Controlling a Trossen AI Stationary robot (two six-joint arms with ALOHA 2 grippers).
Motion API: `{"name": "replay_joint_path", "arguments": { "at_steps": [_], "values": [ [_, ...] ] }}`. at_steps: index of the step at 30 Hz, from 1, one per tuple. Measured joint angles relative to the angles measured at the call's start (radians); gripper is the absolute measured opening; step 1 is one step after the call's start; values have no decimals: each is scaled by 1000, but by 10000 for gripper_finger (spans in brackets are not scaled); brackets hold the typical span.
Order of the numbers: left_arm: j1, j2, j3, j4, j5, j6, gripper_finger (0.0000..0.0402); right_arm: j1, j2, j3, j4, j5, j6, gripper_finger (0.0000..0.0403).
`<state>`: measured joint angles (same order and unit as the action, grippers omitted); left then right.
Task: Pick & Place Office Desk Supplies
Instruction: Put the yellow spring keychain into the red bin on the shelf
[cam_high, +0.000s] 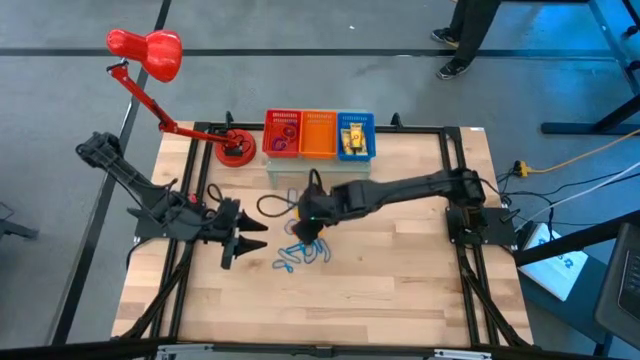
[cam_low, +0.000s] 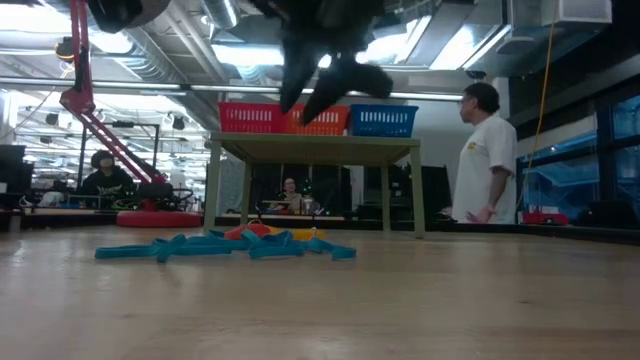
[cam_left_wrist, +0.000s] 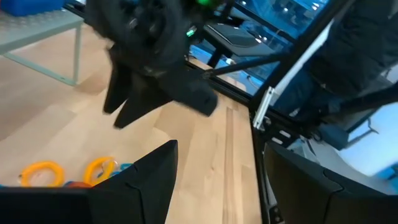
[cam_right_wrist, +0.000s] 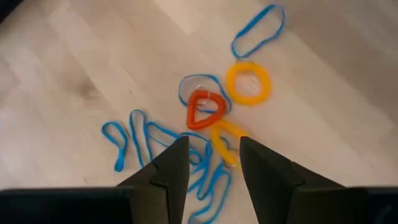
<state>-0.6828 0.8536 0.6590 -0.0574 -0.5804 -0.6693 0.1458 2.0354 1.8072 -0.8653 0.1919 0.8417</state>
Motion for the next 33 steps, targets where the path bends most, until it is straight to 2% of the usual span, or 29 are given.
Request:
{"name": "replay_joint_path", "arguments": {
  "at_steps": [7, 10, 16, 19, 28, 33],
  "values": [
    [-31, 0, 0, 1, -1, -5, 235, -4, -1, -189, 250, -139, -132, 125],
    [-46, 0, 0, 8, -3, -13, 235, -39, -1, -229, 241, -221, -58, 122],
    [-74, 0, 0, 10, -46, -15, 235, -90, 0, -235, 199, -241, 231, 129],
    [-76, 0, 0, 13, -55, -14, 235, -99, 6, -235, 197, -258, 312, 132],
    [-74, 0, 0, 16, -56, 2, 235, -74, 98, -235, 128, -210, 413, 132],
    [-74, 0, 0, 16, -56, 3, 235, -75, 106, -235, 137, -174, 444, 132]
  ]
}}
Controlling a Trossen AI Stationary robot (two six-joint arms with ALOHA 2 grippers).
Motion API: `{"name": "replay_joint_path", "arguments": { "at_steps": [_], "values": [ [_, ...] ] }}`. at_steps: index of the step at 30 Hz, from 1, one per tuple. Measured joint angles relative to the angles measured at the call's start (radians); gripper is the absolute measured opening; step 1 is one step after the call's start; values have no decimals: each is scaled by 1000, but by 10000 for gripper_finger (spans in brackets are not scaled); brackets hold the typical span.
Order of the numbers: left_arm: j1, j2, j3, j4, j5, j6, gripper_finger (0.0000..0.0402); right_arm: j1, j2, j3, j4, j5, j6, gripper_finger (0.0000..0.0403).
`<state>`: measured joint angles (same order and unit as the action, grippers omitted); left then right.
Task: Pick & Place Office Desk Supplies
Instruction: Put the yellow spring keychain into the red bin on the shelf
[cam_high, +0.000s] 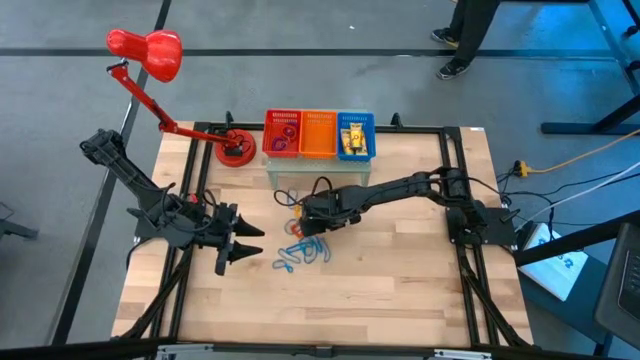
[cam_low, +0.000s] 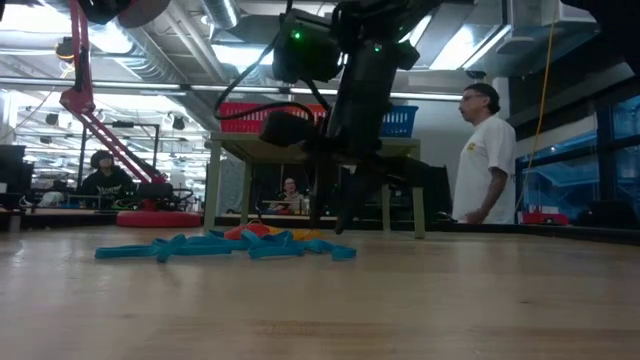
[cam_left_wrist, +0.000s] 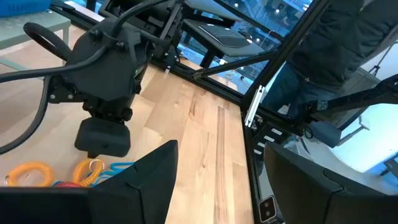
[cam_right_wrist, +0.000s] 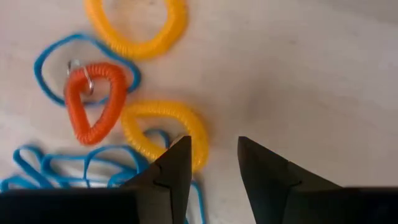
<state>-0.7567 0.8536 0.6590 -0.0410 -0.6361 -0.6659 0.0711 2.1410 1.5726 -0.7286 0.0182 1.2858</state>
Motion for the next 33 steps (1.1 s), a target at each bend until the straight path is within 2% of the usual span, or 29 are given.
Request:
{"name": "replay_joint_path", "arguments": {
  "at_steps": [19, 24, 29, 33],
  "values": [
    [0, 0, 0, 0, 3, 26, 235, 14, 39, 2, 71, 1, 41, 132],
    [0, 0, 0, 0, 4, 23, 235, 15, 42, 2, 65, 39, 45, 130],
    [0, 0, 0, 0, 11, 16, 235, 15, 54, 5, 52, 46, 41, 99],
    [0, 0, 0, 0, 11, 15, 235, 19, 55, 4, 44, 61, 15, 53]
  ]
}}
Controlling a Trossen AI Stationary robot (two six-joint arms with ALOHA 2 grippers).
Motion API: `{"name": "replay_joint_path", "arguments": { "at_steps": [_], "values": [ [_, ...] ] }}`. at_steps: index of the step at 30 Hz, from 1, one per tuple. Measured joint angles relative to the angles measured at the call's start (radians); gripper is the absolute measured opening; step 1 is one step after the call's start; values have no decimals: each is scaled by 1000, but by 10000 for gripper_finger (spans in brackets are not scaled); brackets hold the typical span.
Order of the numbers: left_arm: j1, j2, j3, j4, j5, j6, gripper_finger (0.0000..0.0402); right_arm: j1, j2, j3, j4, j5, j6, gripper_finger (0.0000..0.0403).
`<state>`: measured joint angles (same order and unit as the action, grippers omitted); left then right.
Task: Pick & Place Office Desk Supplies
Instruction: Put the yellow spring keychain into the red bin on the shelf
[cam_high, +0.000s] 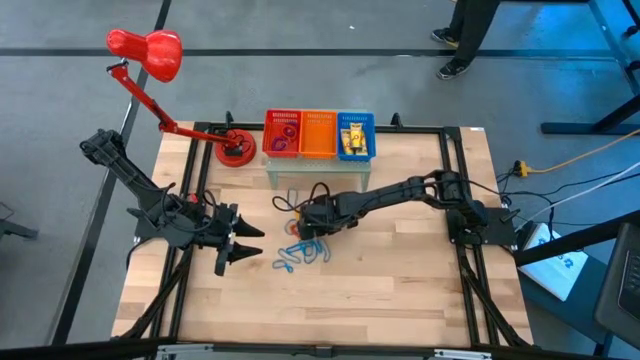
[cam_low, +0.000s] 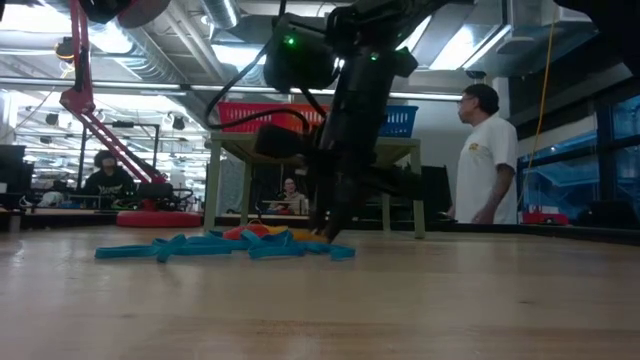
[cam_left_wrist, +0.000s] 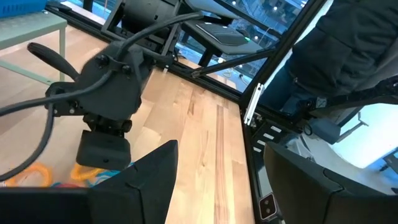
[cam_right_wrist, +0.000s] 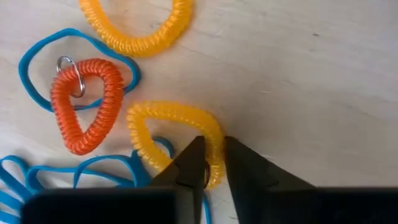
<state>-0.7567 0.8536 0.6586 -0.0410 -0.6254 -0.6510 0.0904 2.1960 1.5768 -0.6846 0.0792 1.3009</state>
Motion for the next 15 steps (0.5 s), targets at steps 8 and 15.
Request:
{"name": "replay_joint_path", "arguments": {
  "at_steps": [8, 15],
  "values": [
    [0, 0, 0, 0, 0, -7, 235, 24, -12, 69, -20, 44, -57, 10],
    [0, 0, 0, 0, -3, -20, 235, 101, -37, 390, -147, 184, -181, 3]
  ]
}}
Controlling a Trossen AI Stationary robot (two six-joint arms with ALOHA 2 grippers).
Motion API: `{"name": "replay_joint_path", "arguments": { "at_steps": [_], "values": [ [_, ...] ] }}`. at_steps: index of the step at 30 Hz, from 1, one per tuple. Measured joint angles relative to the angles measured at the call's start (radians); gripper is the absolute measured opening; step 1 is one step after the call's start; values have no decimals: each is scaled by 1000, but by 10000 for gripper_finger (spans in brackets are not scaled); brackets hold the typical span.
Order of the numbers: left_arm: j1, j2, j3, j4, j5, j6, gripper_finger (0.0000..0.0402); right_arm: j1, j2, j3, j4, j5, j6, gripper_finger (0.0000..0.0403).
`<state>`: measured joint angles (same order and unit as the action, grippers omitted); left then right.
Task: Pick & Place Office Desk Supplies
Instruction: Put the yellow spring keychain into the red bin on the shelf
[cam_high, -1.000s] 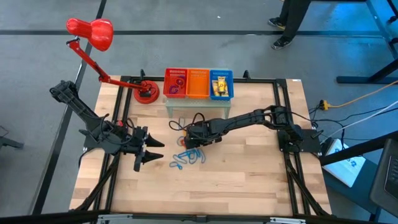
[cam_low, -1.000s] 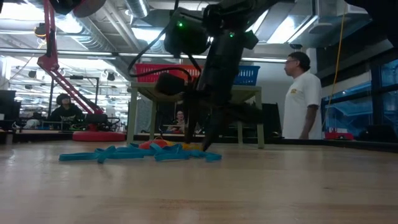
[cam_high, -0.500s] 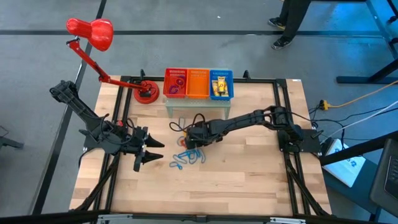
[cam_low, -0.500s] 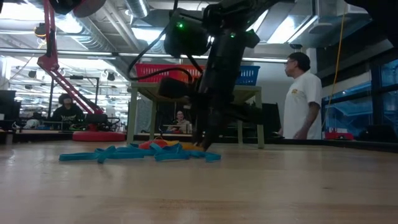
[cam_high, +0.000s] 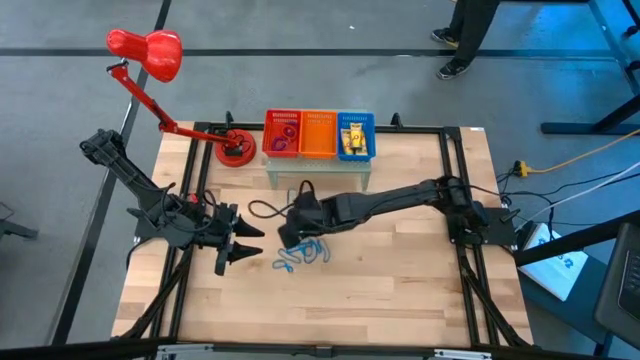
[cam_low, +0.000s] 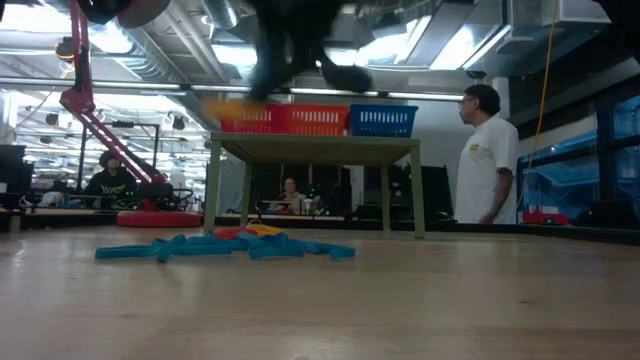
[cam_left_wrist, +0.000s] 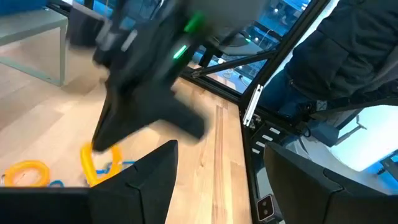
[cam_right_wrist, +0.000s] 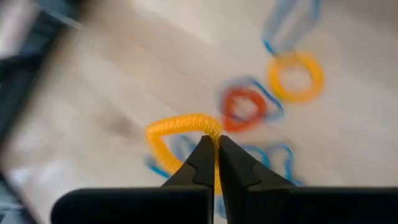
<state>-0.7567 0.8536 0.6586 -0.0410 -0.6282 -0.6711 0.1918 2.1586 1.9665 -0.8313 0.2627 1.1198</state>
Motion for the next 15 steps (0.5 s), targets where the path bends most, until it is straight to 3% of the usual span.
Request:
{"name": "replay_joint_path", "arguments": {
  "at_steps": [9, 15],
  "values": [
    [0, 0, 0, 0, -8, -21, 235, -21, -6, 391, -187, 274, -230, 3],
    [0, 0, 0, 8, -42, -21, 235, -167, -19, 379, -23, 195, -407, 1]
  ]
}}
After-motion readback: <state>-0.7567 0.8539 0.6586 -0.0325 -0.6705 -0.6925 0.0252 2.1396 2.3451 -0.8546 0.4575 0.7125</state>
